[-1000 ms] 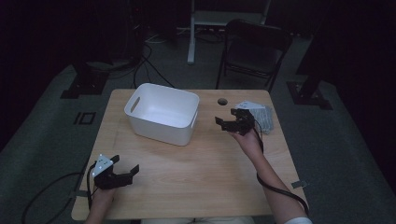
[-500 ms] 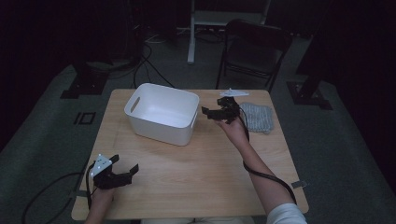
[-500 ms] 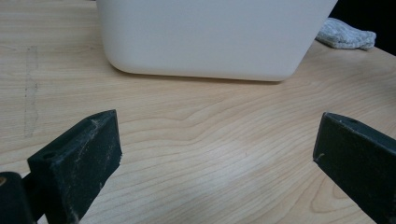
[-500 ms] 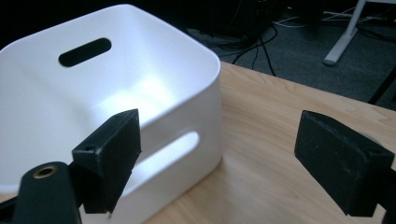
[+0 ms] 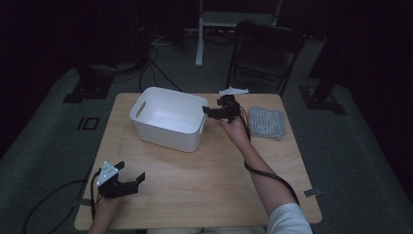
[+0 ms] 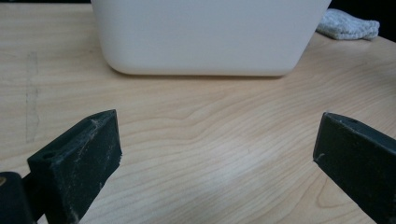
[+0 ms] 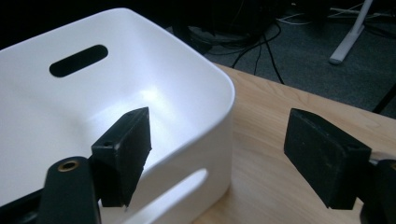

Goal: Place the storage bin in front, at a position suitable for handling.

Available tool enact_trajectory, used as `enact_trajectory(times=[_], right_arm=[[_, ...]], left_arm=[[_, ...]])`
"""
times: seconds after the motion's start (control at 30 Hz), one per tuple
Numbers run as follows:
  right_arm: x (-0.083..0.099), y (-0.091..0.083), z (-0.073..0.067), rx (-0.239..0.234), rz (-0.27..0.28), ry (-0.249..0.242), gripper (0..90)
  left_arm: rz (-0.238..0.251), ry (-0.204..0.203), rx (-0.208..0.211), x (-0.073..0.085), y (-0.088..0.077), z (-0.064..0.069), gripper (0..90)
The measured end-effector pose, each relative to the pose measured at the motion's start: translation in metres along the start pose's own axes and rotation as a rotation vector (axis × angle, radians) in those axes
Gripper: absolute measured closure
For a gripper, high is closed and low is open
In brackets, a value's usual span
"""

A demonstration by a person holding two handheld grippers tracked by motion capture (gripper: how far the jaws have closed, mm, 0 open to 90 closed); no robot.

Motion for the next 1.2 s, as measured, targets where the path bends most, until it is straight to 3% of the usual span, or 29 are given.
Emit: enact_trajectory(times=[0.2, 0.3, 0.33, 0.37, 0.67, 0.8, 0.97, 1.2], right_arm=[[-0.004, 0.014, 0.002, -0.008, -0.017, 0.023, 33.1], [-0.005, 0.023, 0.006, 0.014, -0.046, 0.029, 44.4], [-0.005, 0.023, 0.006, 0.014, -0.046, 0.029, 44.4], [-0.005, 0.028, 0.007, 0.013, -0.065, 0.020, 49.2], [-0.006, 0.043, 0.009, 0.039, -0.117, -0.017, 57.4], [-0.005, 0.050, 0.005, 0.044, -0.162, -0.048, 71.6], [-0.005, 0.052, 0.005, 0.071, -0.161, -0.042, 76.5], [-0.004, 0.050, 0.005, 0.093, -0.167, -0.031, 78.3]], left_arm=[[0.038, -0.011, -0.004, -0.004, -0.002, -0.002, 1.1], [0.046, -0.013, -0.003, -0.005, -0.003, -0.002, 1.2], [0.055, -0.009, -0.001, -0.005, -0.003, -0.001, 1.2], [0.049, -0.006, -0.009, -0.005, -0.003, -0.001, 1.2], [0.031, -0.006, 0.015, -0.003, -0.003, 0.003, 1.2], [0.025, -0.008, 0.019, -0.002, -0.003, 0.004, 1.1], [-0.003, -0.001, 0.001, -0.001, -0.003, 0.004, 1.2], [0.024, -0.026, -0.001, -0.005, -0.008, 0.002, 1.2]])
Point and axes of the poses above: each handheld gripper's, and its own axes: y roughly forward along the jaws, x roughly out of its underside, z roughly to its right, the point moved 8 cm from there along y, roughly forward along the jaws, and after that the axes turned 7 degrees about -y, right-handed, at the moved point
